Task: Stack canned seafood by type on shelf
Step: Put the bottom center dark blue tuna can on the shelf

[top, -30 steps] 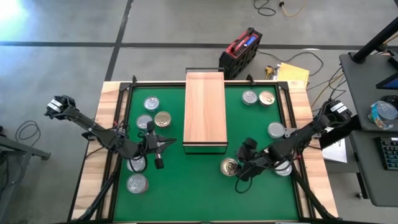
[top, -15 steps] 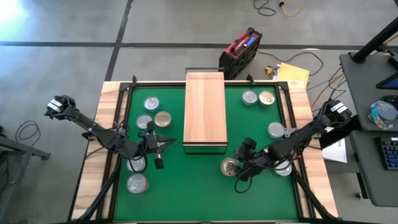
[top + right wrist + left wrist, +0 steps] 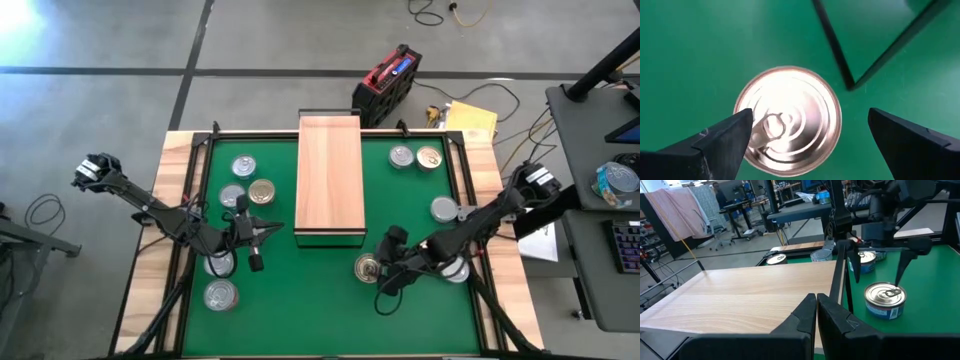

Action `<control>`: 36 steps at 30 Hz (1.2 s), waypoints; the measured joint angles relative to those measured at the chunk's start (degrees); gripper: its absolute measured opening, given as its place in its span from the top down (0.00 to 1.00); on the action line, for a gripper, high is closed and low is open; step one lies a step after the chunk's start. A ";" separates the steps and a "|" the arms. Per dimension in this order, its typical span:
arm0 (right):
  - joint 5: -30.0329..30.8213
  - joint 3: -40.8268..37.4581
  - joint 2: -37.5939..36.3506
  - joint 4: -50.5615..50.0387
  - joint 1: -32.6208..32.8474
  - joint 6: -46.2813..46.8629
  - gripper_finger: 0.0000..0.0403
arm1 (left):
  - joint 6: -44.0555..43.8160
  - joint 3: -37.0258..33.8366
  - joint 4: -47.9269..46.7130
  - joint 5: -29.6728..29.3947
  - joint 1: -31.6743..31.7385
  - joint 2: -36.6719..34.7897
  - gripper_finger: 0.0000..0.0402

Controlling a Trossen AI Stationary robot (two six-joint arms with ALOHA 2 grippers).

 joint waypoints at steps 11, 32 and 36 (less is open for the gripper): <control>-2.63 1.57 4.40 2.08 0.28 -1.57 0.05 | 0.00 0.00 -0.25 0.00 0.01 0.00 1.00; -2.34 8.17 8.29 -2.54 0.11 -7.59 0.05 | -0.15 0.00 -0.36 0.00 0.02 -0.01 1.00; -2.45 8.22 5.46 -2.32 0.09 -5.56 0.05 | -0.17 0.00 -0.56 0.00 0.01 -0.02 1.00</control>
